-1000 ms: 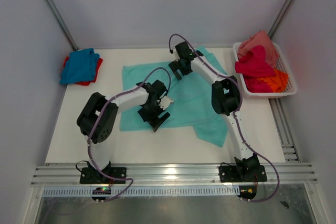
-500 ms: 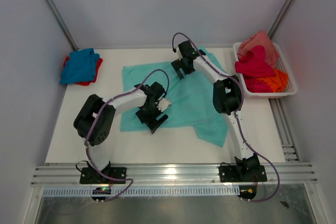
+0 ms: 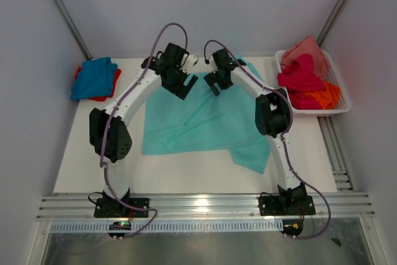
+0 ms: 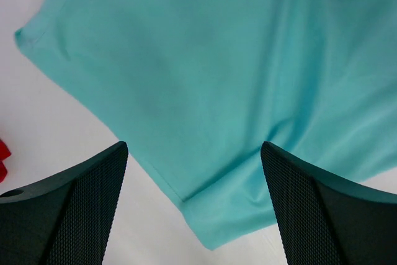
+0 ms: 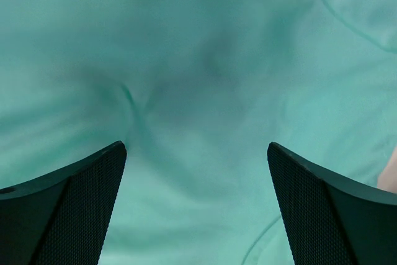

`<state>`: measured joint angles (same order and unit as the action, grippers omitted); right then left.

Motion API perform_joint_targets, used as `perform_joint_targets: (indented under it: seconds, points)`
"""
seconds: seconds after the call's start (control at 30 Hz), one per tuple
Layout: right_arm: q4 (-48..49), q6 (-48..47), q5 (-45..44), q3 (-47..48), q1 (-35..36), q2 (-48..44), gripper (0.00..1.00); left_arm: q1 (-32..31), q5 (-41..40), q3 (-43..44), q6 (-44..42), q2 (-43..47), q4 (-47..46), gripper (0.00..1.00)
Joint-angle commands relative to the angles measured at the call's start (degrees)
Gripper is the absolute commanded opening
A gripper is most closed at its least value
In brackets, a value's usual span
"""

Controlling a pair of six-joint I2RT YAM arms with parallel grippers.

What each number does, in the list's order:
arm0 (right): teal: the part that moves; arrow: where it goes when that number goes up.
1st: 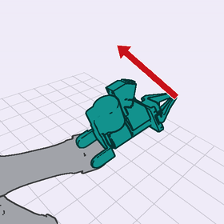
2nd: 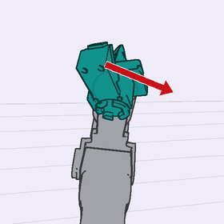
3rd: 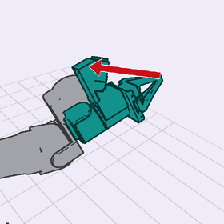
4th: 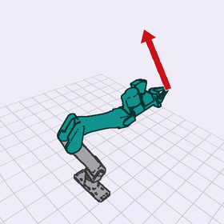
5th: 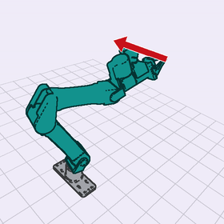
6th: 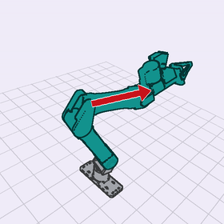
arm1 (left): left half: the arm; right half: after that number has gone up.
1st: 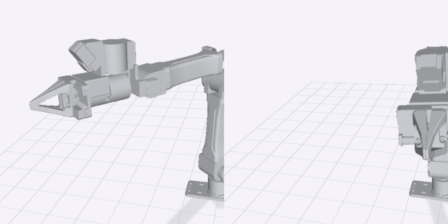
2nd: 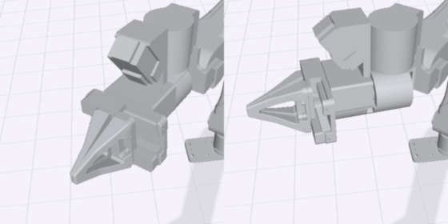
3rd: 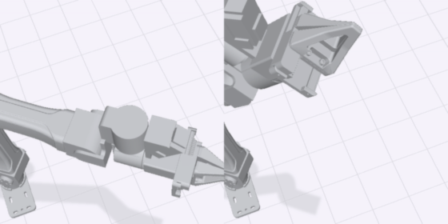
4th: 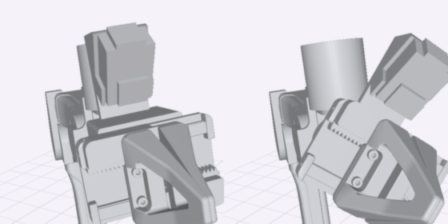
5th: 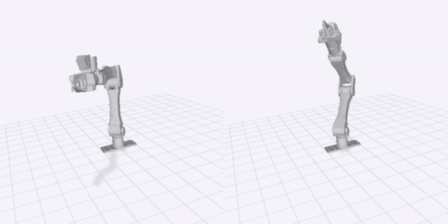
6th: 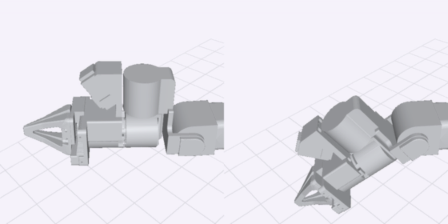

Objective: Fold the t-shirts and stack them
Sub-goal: Flatten the tshirt out

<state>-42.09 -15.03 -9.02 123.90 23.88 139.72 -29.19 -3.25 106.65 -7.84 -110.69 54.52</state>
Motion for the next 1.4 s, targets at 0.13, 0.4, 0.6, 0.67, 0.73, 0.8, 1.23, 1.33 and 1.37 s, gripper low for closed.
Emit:
perform_joint_targets:
  seconds: [0.13,0.4,0.6,0.67,0.73,0.8,1.23,1.33,1.37]
  points:
    - [2.0,-3.3,-3.5,-15.0,-1.9,-16.3,0.99,16.7,10.7,2.3,8.9,-4.9,4.4,0.90]
    - [-5.1,-3.2,15.0,-14.9,-2.7,-19.1,0.99,23.8,19.9,6.1,7.3,-12.3,7.1,0.89]
    - [-2.7,-8.9,20.5,-27.1,-0.9,-28.4,0.99,24.5,21.8,11.2,3.7,-18.0,8.2,0.89]
    - [-4.2,-9.0,19.5,-27.9,-0.9,-29.1,0.99,24.5,21.8,12.2,3.3,-18.8,7.8,0.90]
    - [-5.8,-9.3,18.4,-28.8,-0.9,-29.8,0.99,24.5,21.5,12.8,3.2,-19.3,7.8,0.89]
    - [-6.2,-9.8,18.2,-31.0,-0.9,-32.0,0.99,24.6,20.2,13.4,3.0,-19.9,7.6,0.90]
    - [-5.1,-14.8,13.4,-44.5,-1.0,-42.6,0.99,25.7,11.5,22.9,1.2,-26.0,4.1,0.90]
    - [-3.0,-11.8,10.6,-47.2,-1.0,-44.4,0.99,26.5,10.2,26.4,2.6,-27.7,2.1,0.90]
    - [-2.7,-10.6,10.2,-48.9,-1.0,-44.9,1.00,27.0,10.2,26.9,3.1,-28.0,1.3,0.90]
